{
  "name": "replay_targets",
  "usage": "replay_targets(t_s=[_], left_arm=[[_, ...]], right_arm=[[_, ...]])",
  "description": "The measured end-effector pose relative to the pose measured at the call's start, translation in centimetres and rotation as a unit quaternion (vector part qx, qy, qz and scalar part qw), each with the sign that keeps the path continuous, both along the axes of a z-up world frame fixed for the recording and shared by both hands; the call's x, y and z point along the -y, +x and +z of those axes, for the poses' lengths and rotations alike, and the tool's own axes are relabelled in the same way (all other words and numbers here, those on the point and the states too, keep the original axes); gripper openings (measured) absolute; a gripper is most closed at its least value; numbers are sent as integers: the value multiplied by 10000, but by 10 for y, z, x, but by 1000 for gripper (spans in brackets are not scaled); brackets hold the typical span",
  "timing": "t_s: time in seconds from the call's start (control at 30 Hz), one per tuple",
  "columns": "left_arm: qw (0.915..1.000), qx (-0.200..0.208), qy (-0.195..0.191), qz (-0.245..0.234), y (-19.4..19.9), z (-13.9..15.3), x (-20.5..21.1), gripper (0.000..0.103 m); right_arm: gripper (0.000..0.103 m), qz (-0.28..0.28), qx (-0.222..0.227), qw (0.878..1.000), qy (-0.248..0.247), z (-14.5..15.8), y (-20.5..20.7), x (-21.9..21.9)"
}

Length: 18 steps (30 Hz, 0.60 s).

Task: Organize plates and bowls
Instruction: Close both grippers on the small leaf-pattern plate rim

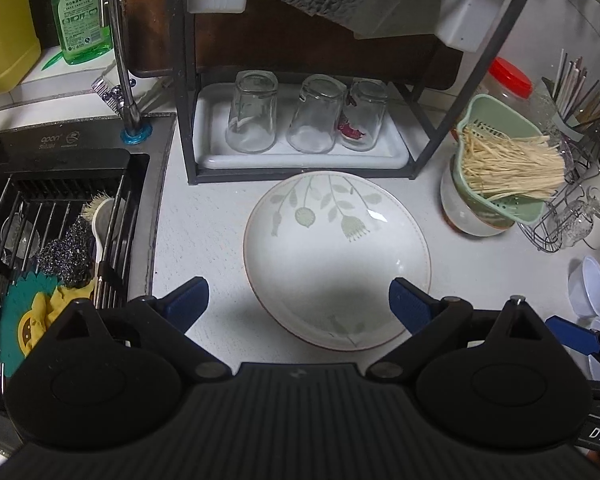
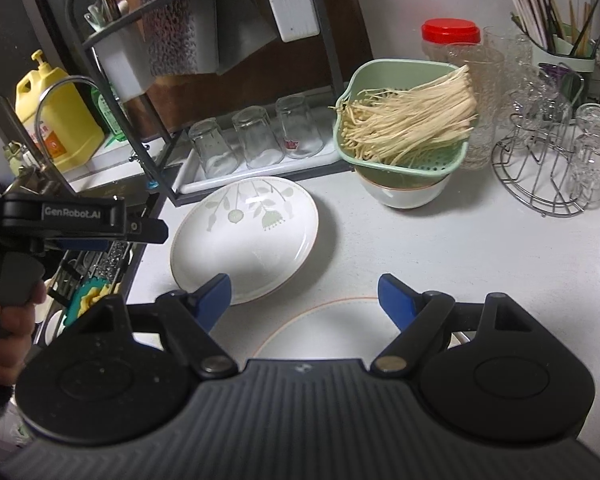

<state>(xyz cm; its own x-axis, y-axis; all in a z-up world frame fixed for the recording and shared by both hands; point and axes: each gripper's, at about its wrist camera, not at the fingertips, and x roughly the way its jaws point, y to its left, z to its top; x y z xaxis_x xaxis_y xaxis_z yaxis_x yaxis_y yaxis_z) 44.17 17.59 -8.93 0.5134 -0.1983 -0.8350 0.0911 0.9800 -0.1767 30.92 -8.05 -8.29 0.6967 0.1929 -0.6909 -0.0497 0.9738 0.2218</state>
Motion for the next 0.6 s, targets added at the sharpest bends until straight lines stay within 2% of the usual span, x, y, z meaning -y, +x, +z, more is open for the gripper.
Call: replay_targets(t_s=[0.53,0.6], left_arm=[[9993,-302,-204,-87,47,-39,-10,98],[9990,-342,-268,-30,51,-45,-14,98]], right_arm=[[78,-92,-470,9989,-11,-24,52,-9],[74,-99,-569,9983,-39,-28,58,-10]])
